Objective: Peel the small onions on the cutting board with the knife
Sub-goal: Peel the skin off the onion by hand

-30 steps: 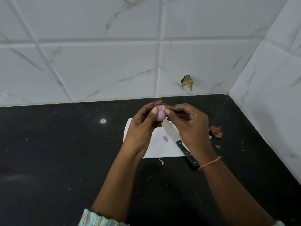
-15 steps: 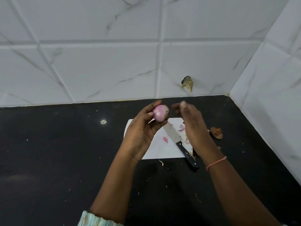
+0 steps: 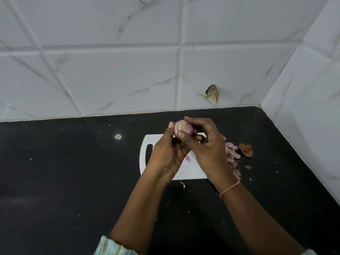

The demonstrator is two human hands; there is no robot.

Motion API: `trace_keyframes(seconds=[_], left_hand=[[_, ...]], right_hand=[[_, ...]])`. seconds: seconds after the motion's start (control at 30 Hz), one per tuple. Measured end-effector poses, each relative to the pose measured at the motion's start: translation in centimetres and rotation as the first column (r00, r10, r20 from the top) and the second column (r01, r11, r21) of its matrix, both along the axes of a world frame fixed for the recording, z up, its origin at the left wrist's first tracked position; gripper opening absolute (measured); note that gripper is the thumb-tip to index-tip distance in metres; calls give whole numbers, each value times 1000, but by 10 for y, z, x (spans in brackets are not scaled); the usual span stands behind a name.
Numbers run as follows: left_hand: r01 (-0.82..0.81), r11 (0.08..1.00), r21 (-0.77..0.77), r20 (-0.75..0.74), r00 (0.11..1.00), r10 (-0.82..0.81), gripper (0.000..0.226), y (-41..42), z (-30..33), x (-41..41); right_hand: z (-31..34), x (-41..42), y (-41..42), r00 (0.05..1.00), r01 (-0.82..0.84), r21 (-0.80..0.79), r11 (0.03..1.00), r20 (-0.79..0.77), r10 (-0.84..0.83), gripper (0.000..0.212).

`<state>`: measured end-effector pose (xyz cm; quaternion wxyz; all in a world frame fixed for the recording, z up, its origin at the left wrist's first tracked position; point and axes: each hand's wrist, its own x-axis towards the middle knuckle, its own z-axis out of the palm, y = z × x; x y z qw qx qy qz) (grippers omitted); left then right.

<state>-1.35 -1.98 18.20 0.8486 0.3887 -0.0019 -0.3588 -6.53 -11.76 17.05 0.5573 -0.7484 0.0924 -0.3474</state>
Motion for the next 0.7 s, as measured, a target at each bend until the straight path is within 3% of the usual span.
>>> trace_keyframes(seconds=[0.13, 0.2, 0.43, 0.7], left_hand=[[-63, 995, 82, -103, 992, 71, 44, -9, 3, -4], [-71, 988, 137, -116, 989, 87, 46, -12, 4, -6], [-137, 933, 332, 48, 991, 129, 45, -14, 8, -19], [-173, 933, 316, 17, 984, 177, 48, -10, 5, -21]], right_hand=[[-7, 0, 6, 997, 75, -40, 996, -2, -76, 32], [-11, 0, 6, 992, 126, -138, 982, 9, -126, 33], [-17, -2, 13, 960, 265, -526, 808, 61, -275, 36], [-10, 0, 19, 954, 281, -508, 815, 51, -297, 32]])
